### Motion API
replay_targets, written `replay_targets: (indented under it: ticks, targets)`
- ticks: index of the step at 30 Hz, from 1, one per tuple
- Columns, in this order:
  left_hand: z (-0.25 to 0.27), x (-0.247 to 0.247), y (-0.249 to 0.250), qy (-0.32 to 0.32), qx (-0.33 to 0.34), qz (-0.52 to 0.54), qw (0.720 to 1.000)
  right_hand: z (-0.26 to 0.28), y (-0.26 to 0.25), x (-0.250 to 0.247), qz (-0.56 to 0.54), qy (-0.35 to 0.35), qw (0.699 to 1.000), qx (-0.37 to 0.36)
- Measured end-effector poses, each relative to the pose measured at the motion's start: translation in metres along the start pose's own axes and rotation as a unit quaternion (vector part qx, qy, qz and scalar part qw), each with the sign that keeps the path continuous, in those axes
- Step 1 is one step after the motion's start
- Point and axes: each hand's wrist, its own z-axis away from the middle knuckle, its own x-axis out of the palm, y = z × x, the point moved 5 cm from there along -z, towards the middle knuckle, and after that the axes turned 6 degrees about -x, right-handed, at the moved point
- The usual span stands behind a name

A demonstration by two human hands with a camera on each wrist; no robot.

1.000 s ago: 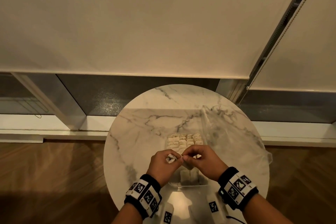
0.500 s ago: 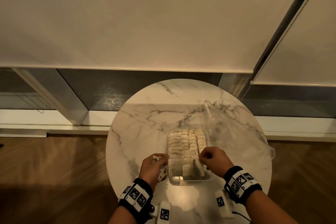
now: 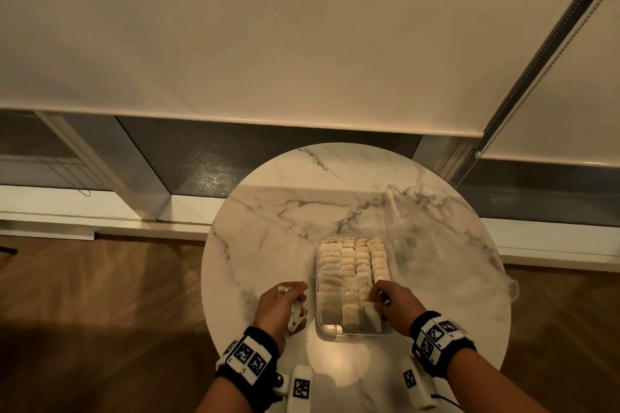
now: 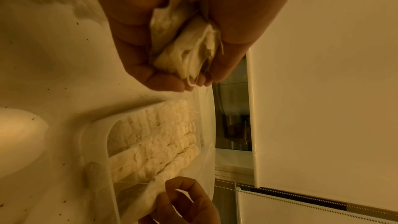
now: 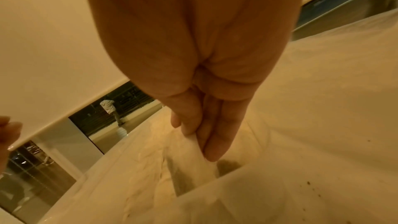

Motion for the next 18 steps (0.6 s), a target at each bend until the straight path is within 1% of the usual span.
replay_targets:
  ticks: [7, 13, 18]
  targets:
    - [0.0002, -0.0005, 0.0009, -0.002, -0.001, 0.008, 1.0, -0.0029, 0.0026, 0.008, 0.015, 0.004, 1.0, 0.019]
    - [0.0019, 0.0018, 0.0005, 0.005, -0.004, 0.006, 1.0, -0.0028, -0.0003, 0.007, 0.07, 0.027, 0.997, -0.002]
    - [0.0047, 0.0052, -0.0006, 0.007, -0.007, -0.003, 1.0, -0.0031, -0.0018, 0.0054, 0.108, 0.02, 0.994, -0.021]
